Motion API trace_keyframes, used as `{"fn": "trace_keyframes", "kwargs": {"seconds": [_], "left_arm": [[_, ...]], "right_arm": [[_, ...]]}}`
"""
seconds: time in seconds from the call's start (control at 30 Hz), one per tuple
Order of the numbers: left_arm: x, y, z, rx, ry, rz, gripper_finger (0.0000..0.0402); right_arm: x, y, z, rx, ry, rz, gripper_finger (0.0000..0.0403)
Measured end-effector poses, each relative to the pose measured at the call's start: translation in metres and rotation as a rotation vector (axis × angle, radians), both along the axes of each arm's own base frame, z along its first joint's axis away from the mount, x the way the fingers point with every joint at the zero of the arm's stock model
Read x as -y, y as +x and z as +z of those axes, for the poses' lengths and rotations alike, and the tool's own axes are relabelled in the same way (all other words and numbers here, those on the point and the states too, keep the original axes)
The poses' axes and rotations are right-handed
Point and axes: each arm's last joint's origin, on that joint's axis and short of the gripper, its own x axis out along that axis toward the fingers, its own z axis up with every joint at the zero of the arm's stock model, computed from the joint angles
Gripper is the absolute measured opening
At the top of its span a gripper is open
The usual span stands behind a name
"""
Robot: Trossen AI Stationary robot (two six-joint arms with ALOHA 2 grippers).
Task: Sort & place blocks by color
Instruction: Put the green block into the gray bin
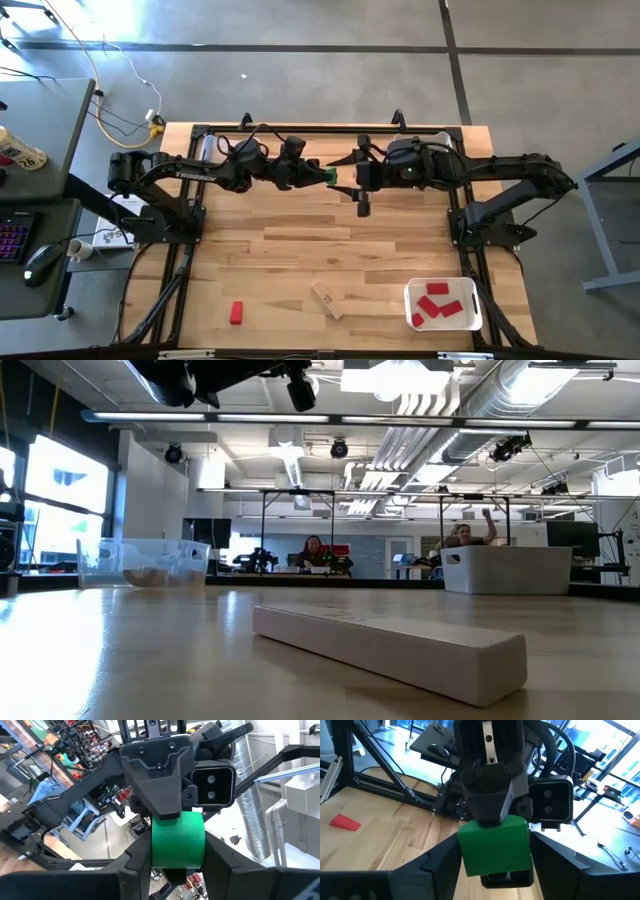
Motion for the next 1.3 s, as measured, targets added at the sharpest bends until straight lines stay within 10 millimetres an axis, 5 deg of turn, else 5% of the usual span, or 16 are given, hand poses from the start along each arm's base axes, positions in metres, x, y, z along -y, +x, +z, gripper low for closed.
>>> {"fn": "trace_keyframes", "kwargs": {"seconds": [0.27,0.47,1.3], "left_arm": [[0.000,0.001,-0.002,-0.017,0.002,0.002,0.0101],[-0.001,0.001,-0.003,-0.028,-0.015,0.000,0.0102],[-0.010,0.003,-0.020,-0.192,0.042,0.123,0.0210]], "right_arm": [[0.000,0.000,0.000,0.000,-0.006,-0.002,0.0212],[0.000,-0.001,-0.001,-0.014,-0.011,-0.006,0.0150],[0.006,-0.008,-0.020,-0.195,0.075,-0.196,0.0149]]}}
